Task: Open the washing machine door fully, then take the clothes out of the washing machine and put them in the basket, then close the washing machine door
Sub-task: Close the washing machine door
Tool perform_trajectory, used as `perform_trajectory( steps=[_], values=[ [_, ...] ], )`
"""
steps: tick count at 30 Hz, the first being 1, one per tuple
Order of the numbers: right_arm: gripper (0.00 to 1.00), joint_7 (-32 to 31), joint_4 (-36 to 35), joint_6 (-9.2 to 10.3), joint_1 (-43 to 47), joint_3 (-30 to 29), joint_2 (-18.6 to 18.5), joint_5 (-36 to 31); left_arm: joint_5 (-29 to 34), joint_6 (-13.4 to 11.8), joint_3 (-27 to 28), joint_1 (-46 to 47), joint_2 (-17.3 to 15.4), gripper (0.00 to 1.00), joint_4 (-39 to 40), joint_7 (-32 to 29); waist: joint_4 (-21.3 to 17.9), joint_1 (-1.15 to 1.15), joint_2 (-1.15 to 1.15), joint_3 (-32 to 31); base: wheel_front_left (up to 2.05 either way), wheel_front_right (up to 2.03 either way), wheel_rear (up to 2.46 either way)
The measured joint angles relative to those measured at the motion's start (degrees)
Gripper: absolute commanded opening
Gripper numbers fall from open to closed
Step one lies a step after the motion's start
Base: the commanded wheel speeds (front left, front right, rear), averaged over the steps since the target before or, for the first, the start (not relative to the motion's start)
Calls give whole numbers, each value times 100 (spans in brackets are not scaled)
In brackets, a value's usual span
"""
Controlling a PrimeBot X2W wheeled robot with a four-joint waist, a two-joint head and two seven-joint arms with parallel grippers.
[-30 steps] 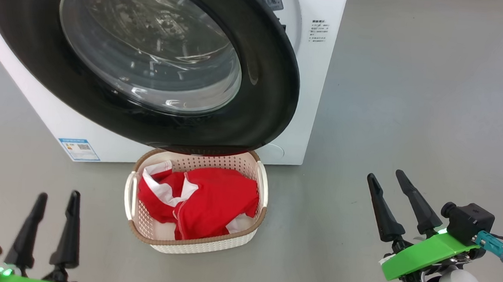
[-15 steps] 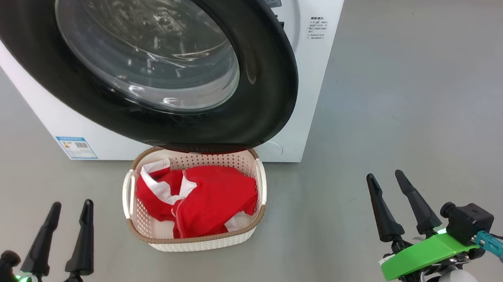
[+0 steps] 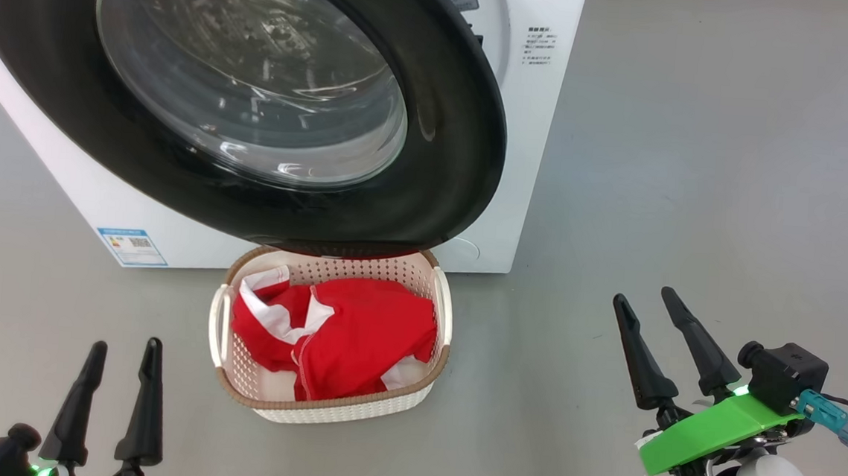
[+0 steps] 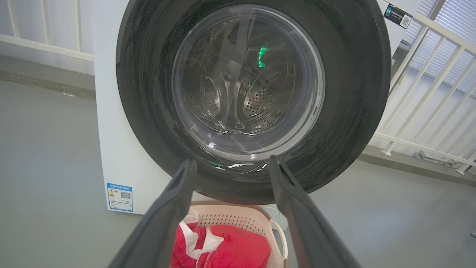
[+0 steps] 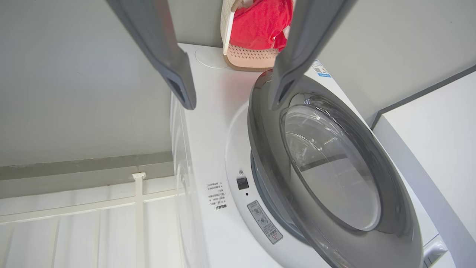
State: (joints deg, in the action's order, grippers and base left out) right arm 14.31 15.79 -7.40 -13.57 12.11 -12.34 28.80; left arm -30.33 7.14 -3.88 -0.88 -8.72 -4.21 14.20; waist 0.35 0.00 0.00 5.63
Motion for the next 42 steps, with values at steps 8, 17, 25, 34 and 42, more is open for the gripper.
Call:
perform_trajectory(
  steps=[8,17,25,34,42],
  values=[
    [100,0,-37,0,-14,60,-42,0,97,-40,-41,0,22,100,11,1,32,0,0,32,0,0,0],
    [23,0,-245,0,-502,365,-197,1,119,-40,-162,9,170,100,13,7,174,0,0,261,0,0,0],
    [0,1,-332,0,-1370,905,-477,-1,119,-38,-247,241,302,100,-3,10,393,0,0,547,0,0,0],
    [0,2,-59,0,-2130,1517,-761,-1,119,-31,-293,415,386,100,-35,11,668,0,0,861,0,0,0],
    [0,25,299,0,-2830,1789,-924,0,211,-24,-307,654,479,100,27,27,832,0,0,1206,0,0,0]
  ],
)
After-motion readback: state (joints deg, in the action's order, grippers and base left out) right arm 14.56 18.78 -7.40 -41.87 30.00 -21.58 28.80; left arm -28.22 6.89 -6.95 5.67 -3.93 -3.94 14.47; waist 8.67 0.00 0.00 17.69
